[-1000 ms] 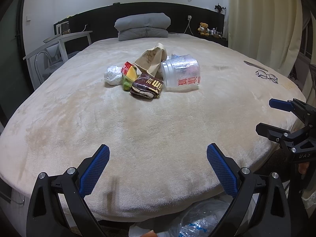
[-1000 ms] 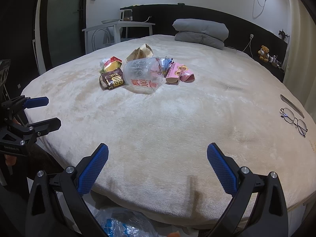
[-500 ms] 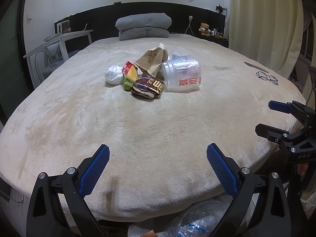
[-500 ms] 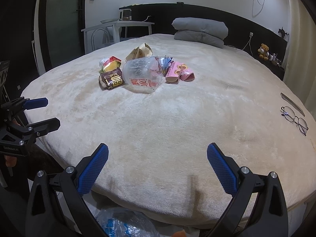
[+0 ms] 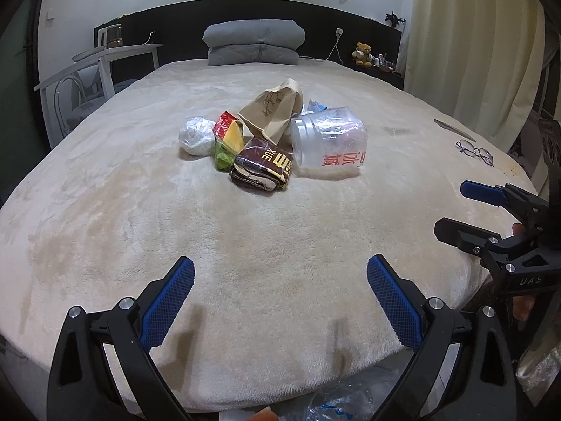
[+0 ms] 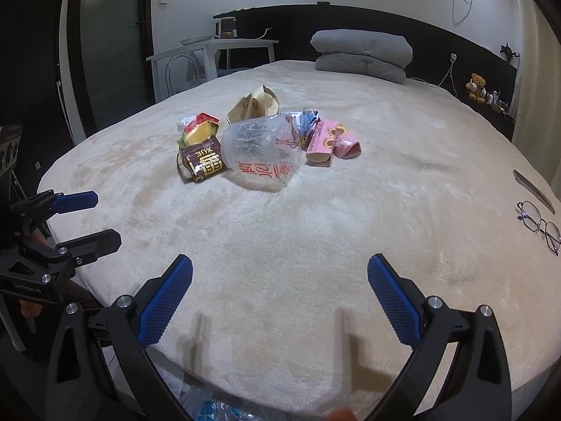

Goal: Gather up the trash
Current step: 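Grasp the clear plastic cup with the right gripper while the left gripper grasps the maroon snack packet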

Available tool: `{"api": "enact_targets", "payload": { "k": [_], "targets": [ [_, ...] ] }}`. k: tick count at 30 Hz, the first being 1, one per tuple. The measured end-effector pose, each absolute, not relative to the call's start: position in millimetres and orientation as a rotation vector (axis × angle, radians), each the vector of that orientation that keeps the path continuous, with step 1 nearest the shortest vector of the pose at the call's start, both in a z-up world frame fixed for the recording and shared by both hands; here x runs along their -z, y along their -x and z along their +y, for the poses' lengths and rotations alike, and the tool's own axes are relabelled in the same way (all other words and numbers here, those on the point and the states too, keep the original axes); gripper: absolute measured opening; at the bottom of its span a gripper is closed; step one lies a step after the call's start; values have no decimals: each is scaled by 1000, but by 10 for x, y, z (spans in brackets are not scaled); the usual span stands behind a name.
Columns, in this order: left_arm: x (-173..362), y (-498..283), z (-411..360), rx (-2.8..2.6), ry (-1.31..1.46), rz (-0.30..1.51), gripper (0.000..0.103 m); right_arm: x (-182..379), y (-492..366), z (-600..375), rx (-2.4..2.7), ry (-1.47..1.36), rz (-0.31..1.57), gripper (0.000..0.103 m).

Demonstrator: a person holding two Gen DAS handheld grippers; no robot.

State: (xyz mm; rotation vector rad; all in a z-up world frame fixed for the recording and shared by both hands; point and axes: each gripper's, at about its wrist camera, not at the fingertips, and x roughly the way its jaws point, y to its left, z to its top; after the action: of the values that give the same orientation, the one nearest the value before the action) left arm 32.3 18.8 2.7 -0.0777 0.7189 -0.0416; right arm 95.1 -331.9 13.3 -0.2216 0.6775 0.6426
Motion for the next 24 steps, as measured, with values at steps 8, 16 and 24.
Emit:
{"api": "enact_targets", "payload": {
  "k": [8, 16, 24],
  "targets": [
    [-95, -547, 317, 46, 68, 735, 97, -174, -1235, -3137, -668, 186, 705, 99],
    [-109, -768, 417, 68, 27, 702, 97, -128, -1565, -2874, -694, 181, 722, 99],
    [32, -1093, 534, 79, -22, 793, 97, -70, -1892, -2596, -689, 140, 754, 99]
  ]
}}
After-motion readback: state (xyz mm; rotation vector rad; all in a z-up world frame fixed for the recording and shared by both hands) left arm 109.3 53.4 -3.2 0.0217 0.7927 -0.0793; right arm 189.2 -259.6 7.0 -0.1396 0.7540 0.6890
